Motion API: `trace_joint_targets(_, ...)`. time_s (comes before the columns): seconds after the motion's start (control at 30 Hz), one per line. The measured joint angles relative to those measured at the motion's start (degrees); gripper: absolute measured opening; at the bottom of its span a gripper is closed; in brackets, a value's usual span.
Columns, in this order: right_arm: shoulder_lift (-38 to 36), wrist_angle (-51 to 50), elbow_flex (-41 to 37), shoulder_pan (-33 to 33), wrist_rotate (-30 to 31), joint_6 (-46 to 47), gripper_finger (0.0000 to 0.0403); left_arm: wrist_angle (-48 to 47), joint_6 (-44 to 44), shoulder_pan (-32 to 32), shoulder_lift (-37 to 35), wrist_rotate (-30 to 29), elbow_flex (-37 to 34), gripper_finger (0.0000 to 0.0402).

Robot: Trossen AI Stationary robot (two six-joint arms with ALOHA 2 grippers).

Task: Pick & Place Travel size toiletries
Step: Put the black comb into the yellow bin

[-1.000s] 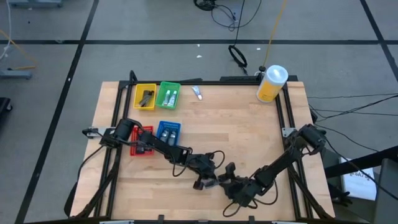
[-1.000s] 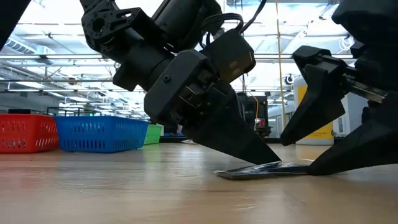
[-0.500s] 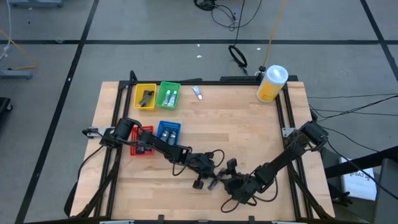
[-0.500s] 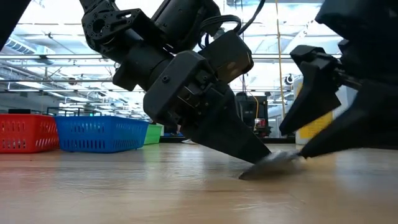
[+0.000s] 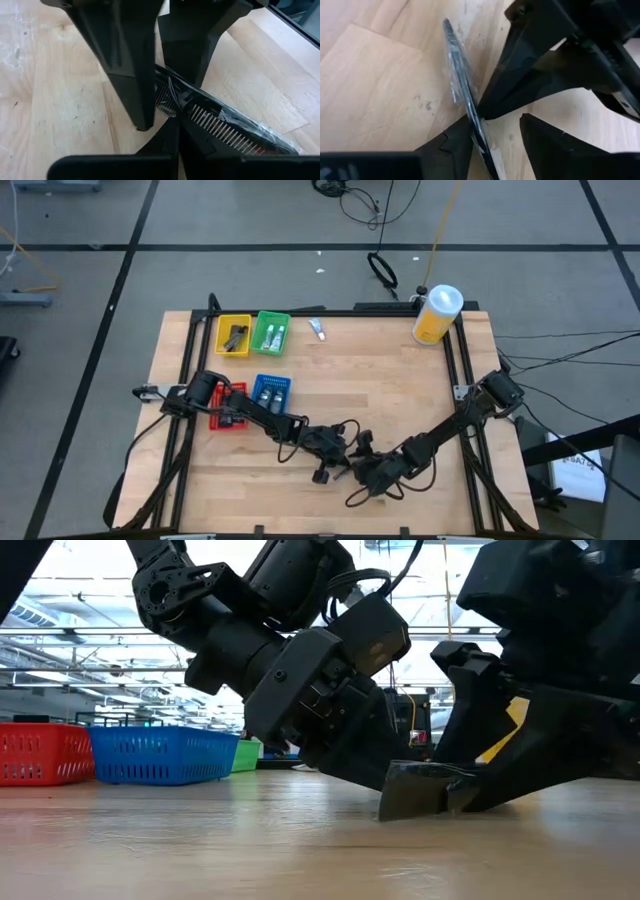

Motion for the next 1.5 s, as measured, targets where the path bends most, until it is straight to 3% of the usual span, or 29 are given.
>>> trace_joint_targets(0.17, 0.0, -0.2, 0.0, 0.0, -2.5, -0.3, 0.0096, -0.4, -0.1, 0.2, -0.3, -0.2, 0.0, 0.0016)
trace_joint_targets(0.3, 0.0, -0.7, 0.0, 1.6, -2.6, 3.1, 0.0025, -7.8, 0.3, 1.1, -3.8, -0.5, 0.0, 0.0017)
trace_joint_targets(0.37, 0.0, -0.7, 0.0, 2.5, -1.7, 3.5, 0.0009, -13.3, 0.3, 1.5, -6.6, -2.2, -0.1, 0.0017)
trace_joint_targets(0.5, 0.0, -0.2, 0.0, 3.7, 2.8, 9.0, 0.0014, -23.6, 0.6, 1.0, -12.6, -13.1, -0.2, 0.0017)
trace_joint_targets(0.63, 0.0, 1.5, -0.8, 2.4, 4.3, 12.2, 0.0006, -26.4, 3.8, -2.0, -18.5, -26.7, -0.1, 0.0017)
trace_joint_targets(0.7, 0.0, 4.1, -1.6, 1.5, 4.3, 13.1, 0.0009, -24.3, 6.1, -4.1, -19.6, -30.5, -0.1, 0.0017)
trace_joint_targets(0.77, 0.0, 7.0, -2.5, 0.5, 4.1, 13.3, 0.0011, -20.9, 9.1, -5.9, -20.4, -30.3, -0.1, 0.0017)
trace_joint_targets(0.87, 0.0, 11.3, -4.0, -0.9, 4.1, 13.0, 0.0008, -15.5, 15.5, -7.2, -20.1, -23.4, 0.0, 0.0028)
trace_joint_targets(0.97, 0.0, 15.1, -5.2, -1.7, 4.2, 12.5, 0.0007, -15.2, 18.5, -7.6, -18.4, -19.5, 0.0, 0.0067)
trace_joint_targets(1.13, 0.0, 17.7, -5.7, -1.8, 4.3, 11.8, 0.0010, -16.9, 19.5, -7.0, -15.3, -26.7, 0.0, 0.0173)
trace_joint_targets(1.27, 0.0, 18.2, -5.7, -1.8, 4.3, 11.4, 0.0009, -18.9, 17.2, -5.4, -13.0, -28.1, 0.0, 0.0242)
trace_joint_targets(1.37, 0.0, 18.5, -5.7, -1.8, 4.4, 11.4, 0.0009, -21.1, 16.1, -5.0, -13.0, -28.1, 0.0, 0.0252)
trace_joint_targets(1.5, 0.0, 18.6, -5.7, -1.8, 5.1, 11.5, 0.0009, -22.2, 15.2, -5.0, -13.0, -28.1, 0.0, 0.0208)
